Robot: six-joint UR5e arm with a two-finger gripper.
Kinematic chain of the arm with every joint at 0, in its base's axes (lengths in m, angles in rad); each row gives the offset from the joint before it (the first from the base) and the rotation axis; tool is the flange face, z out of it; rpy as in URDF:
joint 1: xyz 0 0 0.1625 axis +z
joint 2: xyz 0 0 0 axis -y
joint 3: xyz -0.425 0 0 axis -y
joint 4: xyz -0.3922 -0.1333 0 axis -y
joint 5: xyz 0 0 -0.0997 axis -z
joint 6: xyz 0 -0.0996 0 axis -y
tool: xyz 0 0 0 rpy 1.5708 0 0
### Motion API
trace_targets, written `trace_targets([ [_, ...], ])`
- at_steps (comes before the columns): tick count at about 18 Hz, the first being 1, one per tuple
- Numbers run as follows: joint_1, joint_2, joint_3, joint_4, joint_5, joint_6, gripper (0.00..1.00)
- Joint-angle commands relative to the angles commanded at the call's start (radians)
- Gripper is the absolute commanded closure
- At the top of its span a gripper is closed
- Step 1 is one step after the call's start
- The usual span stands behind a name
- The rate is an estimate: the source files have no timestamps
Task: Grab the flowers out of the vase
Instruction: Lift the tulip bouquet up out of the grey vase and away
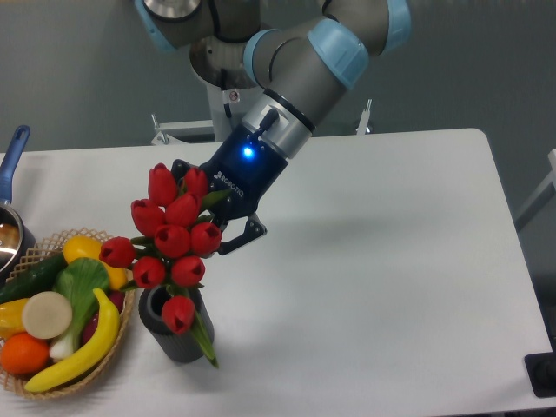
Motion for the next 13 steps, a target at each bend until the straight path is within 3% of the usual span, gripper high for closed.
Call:
trace_targets([
  [6,0.008,0.003,0.032,0.0,-0.041,-0.045,0.6],
  [13,0.086,0.002,0.089,0.0,-0.068,-0.08,0.6],
])
